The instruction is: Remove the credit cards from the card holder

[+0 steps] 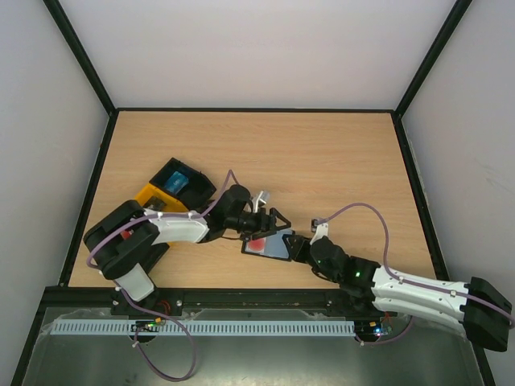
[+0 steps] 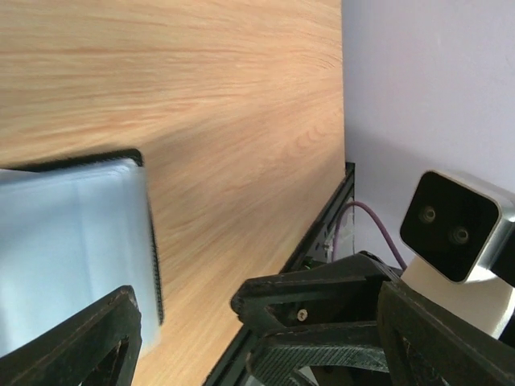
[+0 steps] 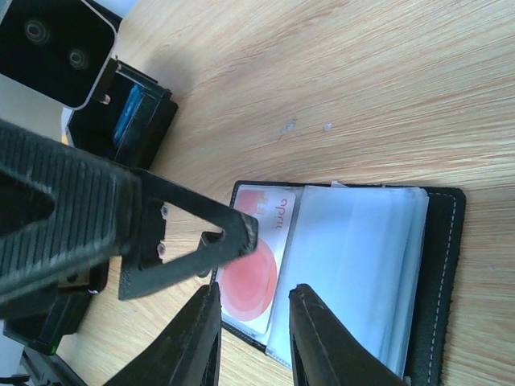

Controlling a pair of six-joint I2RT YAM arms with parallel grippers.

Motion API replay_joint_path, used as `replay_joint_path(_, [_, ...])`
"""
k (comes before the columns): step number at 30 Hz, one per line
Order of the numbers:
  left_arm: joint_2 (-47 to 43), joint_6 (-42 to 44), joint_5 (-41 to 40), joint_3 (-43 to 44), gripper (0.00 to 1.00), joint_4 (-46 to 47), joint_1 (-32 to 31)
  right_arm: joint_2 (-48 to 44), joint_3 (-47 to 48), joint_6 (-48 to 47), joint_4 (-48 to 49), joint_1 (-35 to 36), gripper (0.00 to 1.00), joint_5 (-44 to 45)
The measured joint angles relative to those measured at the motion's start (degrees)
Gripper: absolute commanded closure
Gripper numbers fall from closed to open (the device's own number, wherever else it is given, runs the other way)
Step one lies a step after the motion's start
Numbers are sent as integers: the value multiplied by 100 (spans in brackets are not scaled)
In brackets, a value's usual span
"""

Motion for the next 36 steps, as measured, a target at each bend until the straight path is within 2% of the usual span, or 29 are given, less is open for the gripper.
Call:
replay_joint_path(3, [-107, 151, -98, 0, 18, -291, 160, 103, 15, 4, -4, 0, 76, -4])
replay_joint_path(6, [-267, 365, -227, 0, 22, -667, 356, 334, 63, 20, 11, 0, 76, -28])
replay_joint_path(11, [-542, 741, -420, -24, 33, -1213, 713, 903, 238, 81, 186, 0, 79, -136])
replay_joint_path(12, [-645, 907, -479, -170, 39, -1373, 909, 1231, 389, 114, 356, 0, 79, -214])
replay_joint_path(16, [-603, 1121, -476, -293, 53, -1480, 1045, 1679, 542, 131, 636, -4, 79, -321])
replay_joint_path(22, [-372, 1366, -385, -461, 67, -1513, 1073, 2697, 990, 129, 973, -4, 80, -610])
replay_joint_path(36, [-306, 1342, -243, -1016, 89, -1283, 1071, 3672, 1128, 131, 1335, -4, 83, -673])
